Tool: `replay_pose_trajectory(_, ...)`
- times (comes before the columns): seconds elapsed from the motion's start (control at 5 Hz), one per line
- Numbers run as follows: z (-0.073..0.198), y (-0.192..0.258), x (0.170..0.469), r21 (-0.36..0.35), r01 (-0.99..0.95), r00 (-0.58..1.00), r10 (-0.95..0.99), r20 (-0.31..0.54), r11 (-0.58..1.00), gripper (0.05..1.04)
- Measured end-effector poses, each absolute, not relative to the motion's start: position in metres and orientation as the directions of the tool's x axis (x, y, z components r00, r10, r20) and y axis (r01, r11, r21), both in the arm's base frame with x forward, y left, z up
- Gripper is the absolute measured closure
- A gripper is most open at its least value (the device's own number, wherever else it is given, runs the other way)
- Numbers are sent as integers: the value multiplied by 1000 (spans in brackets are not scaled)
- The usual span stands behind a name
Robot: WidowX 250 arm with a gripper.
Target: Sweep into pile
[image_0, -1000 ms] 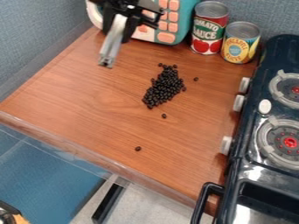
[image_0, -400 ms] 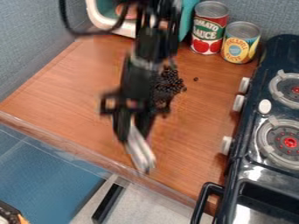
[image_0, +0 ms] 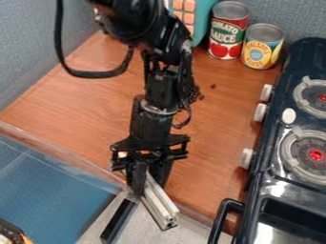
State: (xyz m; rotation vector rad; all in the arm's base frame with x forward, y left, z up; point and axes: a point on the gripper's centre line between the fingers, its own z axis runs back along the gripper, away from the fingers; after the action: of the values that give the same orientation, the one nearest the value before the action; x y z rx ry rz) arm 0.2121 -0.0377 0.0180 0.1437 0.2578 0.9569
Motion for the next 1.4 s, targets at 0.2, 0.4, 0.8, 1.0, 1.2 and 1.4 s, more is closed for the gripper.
replay_pose_trajectory(0.2, 20, -40, 223, 163, -818, 540, 834, -118, 552, 716)
replay_pose_trajectory(0.4, 16, -41, 236, 141, -829, 529, 841, -113, 541, 716)
replay_pose_trajectory(0.8, 9, -35, 246, 152, -867, 456, 879, -140, 474, 716)
replay_pose_trajectory(1.0, 8, -30, 249, 182, -879, 414, 895, -166, 440, 716)
replay_pose_trajectory(1.2, 9, -27, 256, 195, -893, 372, 908, -192, 406, 716)
replay_pose_trajectory(1.4, 18, -8, 295, 93, -936, 324, 934, -152, 340, 716)
